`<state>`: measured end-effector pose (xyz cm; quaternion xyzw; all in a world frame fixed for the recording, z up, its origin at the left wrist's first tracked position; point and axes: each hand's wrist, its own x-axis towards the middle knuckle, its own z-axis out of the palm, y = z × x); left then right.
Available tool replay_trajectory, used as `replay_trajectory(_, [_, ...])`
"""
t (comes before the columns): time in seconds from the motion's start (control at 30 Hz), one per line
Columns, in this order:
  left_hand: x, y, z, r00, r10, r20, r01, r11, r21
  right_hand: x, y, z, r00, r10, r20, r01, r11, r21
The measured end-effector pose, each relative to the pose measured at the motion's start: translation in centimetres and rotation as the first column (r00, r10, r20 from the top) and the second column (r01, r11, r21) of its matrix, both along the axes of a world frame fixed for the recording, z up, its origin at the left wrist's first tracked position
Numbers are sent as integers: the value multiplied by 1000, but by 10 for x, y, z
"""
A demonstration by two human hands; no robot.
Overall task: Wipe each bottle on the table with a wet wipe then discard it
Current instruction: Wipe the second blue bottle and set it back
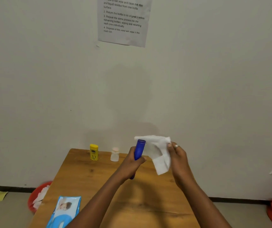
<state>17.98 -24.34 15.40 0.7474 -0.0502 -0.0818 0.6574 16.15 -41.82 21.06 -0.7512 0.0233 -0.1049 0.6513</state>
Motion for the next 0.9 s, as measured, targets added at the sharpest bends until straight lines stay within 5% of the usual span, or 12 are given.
replay_trajectory(0.07, [0,4,-6,991,-36,-132,21,994,-109,11,-22,-20,981,-48,-186,103,948,300])
replay_trajectory(0.13, [3,7,-15,971,-21,-240,-41,967,-250,17,-36,-39,941,-17,-339,168,891,421])
replay_trajectory(0.27, [13,-2,-26,966,5,-260,-69,968,-239,13,-32,-62,896,1,-444,12,1000,25])
replay_trajectory(0.43, [31,-25,-37,980,71,-184,-93,989,-114,26,-1,-81,896,213,-390,-303,935,-186])
replay_trajectory(0.53, [45,-29,-43,976,144,-161,-161,982,-96,51,-5,-88,916,188,-353,-275,938,-213])
replay_trajectory(0.7, [70,-26,-51,980,41,-194,-70,987,-148,91,-21,-108,900,230,-370,-306,938,-162])
replay_trajectory(0.9, [108,-35,-107,988,14,-155,-2,997,77,139,-34,-166,872,217,-438,-390,848,-358])
